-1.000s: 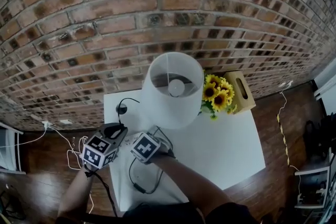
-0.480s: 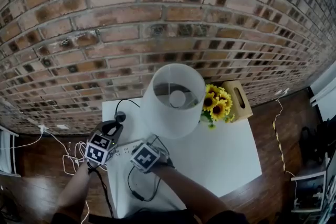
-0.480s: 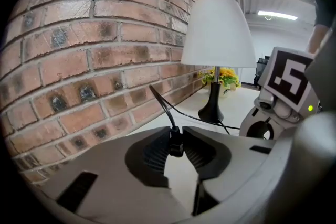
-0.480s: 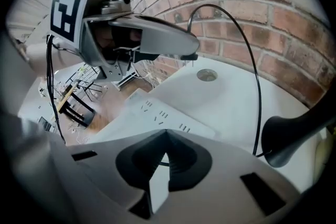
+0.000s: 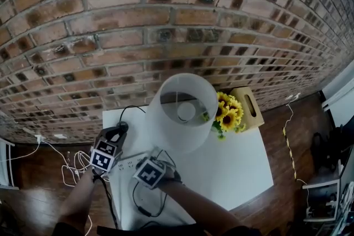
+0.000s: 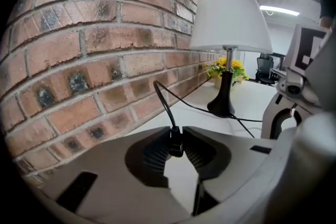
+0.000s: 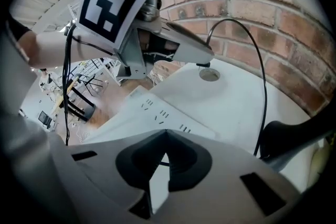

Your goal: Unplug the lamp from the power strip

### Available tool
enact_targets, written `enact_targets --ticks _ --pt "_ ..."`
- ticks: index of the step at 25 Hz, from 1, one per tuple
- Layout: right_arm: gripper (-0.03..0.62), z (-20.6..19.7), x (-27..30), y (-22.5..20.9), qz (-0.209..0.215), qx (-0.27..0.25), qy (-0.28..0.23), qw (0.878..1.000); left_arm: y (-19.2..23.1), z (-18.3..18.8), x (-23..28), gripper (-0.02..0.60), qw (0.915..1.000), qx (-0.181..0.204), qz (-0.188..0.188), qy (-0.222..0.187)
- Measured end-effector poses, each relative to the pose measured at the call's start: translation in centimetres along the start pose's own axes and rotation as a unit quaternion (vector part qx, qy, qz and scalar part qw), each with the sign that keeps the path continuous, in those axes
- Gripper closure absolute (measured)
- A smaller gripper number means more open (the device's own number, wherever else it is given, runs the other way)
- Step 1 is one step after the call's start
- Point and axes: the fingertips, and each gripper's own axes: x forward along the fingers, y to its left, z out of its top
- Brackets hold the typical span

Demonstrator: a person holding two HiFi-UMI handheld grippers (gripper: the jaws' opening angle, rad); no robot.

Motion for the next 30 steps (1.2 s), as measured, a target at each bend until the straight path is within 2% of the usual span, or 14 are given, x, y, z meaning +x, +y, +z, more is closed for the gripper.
enact_targets --ticks 5,9,15,19,23,30 --pt "0.597 -0.8 -0.3 -0.5 -0.015 -0.002 0.021 1.0 1.4 -0.7 1.8 0.492 0.9996 0.011 0.022 0.012" --pt "0.597 -0.2 0.0 0.2 0.002 -0.001 -0.003 1.0 2.3 -0.5 3.1 0.492 0.9992 0.018 0.031 0.017" --pt "0.597 -0.7 -0.5 -0.7 -0.012 0.011 0.005 1.0 3.4 -1.6 4.7 0.49 0.9982 0.015 0.043 0.039" --pt "0.597 -0.1 -0.2 0.0 0.01 0.014 -0.015 1.0 3.6 -2.1 5.5 0.488 0.9985 -0.001 0.035 0.043" --pt "0.597 -0.6 -0.5 -0.7 -0.005 0.016 -0.001 1.0 3.2 -2.6 5.8 0.464 0.9982 -0.012 0.022 0.054" --pt "0.597 -0.7 -0.5 -0.8 -0.005 0.016 -0.002 1.0 3.1 -3.2 5.6 0.434 0.9977 -0.015 0.015 0.065"
